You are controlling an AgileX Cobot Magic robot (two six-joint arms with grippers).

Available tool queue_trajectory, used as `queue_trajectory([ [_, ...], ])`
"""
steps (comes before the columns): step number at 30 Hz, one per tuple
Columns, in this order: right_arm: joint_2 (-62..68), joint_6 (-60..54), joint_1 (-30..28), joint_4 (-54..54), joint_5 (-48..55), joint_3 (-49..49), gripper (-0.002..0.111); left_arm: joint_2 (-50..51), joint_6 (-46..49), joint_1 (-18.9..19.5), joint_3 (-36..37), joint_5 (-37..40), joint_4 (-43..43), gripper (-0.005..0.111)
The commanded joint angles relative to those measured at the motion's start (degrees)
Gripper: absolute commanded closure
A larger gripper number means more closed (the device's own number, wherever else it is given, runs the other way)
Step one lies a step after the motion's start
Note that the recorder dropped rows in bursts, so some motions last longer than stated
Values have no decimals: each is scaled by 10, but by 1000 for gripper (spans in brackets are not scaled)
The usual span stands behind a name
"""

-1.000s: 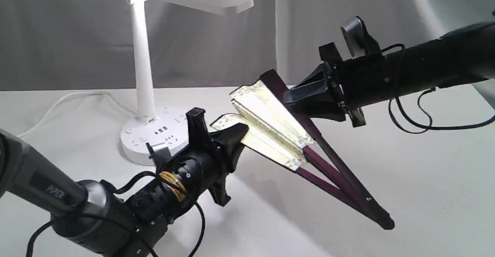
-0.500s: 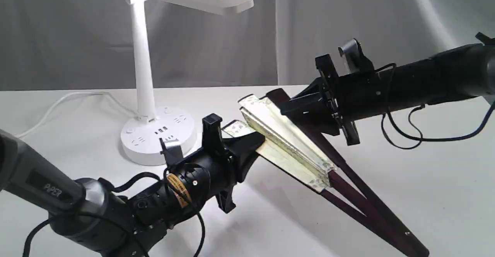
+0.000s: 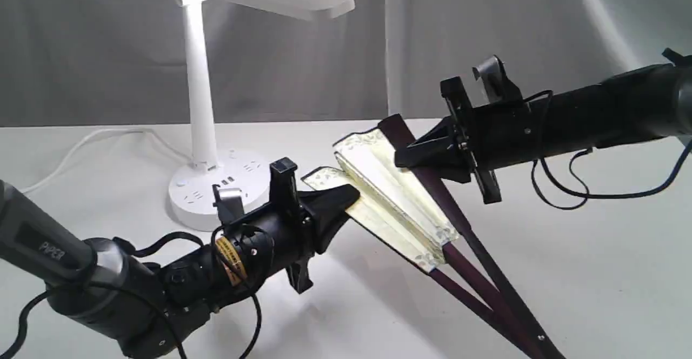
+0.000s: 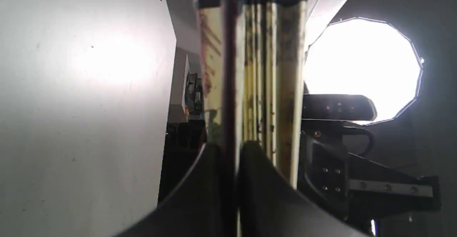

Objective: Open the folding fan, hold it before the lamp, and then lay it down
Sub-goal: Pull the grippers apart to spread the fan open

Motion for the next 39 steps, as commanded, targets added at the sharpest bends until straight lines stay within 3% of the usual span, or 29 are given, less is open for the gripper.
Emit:
queue_trajectory([
  [1,-6,-11,-1,30,4,1,108,-4,15,-1,0,18,31,107],
  [9,-6,-13,-15,56,4,1,108,-5,25,-1,1,18,25,107],
  [16,-6,-14,-44,68,4,1,108,-51,53,-1,49,18,-46,107],
  [26,-6,-16,-63,94,4,1,108,-110,68,-4,87,18,-62,107],
  [39,-6,-24,-115,94,4,1,108,-174,128,-122,154,18,-284,107],
])
